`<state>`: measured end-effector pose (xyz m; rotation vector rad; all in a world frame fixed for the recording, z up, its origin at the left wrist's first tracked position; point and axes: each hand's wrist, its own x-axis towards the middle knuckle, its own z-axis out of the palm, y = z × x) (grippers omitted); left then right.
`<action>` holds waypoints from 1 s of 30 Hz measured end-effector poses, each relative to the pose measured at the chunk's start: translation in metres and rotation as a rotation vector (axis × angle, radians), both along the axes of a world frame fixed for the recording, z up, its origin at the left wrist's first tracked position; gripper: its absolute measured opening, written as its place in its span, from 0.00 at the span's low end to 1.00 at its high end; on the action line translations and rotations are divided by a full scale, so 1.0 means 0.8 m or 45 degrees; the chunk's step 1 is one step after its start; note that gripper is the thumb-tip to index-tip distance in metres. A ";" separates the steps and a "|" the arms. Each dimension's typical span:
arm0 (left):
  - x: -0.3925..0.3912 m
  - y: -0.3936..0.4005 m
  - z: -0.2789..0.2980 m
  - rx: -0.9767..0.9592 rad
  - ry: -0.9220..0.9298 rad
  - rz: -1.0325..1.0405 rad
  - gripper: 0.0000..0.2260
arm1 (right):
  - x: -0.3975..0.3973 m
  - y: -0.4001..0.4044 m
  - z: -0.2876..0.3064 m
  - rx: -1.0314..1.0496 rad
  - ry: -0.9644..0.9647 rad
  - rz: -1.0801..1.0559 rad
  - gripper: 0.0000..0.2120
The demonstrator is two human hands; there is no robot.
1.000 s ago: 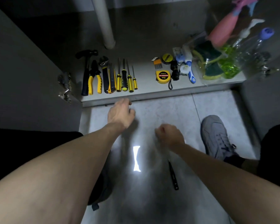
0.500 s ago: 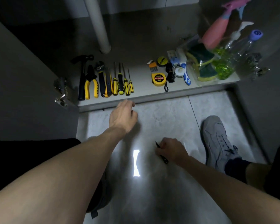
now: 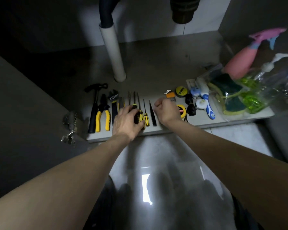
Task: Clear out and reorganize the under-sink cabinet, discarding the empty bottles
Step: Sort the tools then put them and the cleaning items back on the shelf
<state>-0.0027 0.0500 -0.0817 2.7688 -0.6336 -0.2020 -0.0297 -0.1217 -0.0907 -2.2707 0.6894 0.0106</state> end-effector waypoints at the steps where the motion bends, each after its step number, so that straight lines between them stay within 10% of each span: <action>1: 0.000 0.002 -0.002 -0.006 0.012 0.007 0.26 | 0.002 0.002 -0.003 -0.020 0.023 0.002 0.05; 9: -0.005 0.013 -0.007 0.056 0.086 -0.040 0.32 | -0.031 0.019 -0.016 -0.238 -0.096 0.374 0.20; 16: -0.007 0.007 -0.003 0.054 0.127 -0.004 0.31 | 0.036 0.023 0.004 -0.239 -0.037 0.045 0.14; 30: -0.005 0.010 -0.009 0.036 0.117 0.001 0.31 | 0.055 0.003 0.027 -0.429 0.206 0.315 0.04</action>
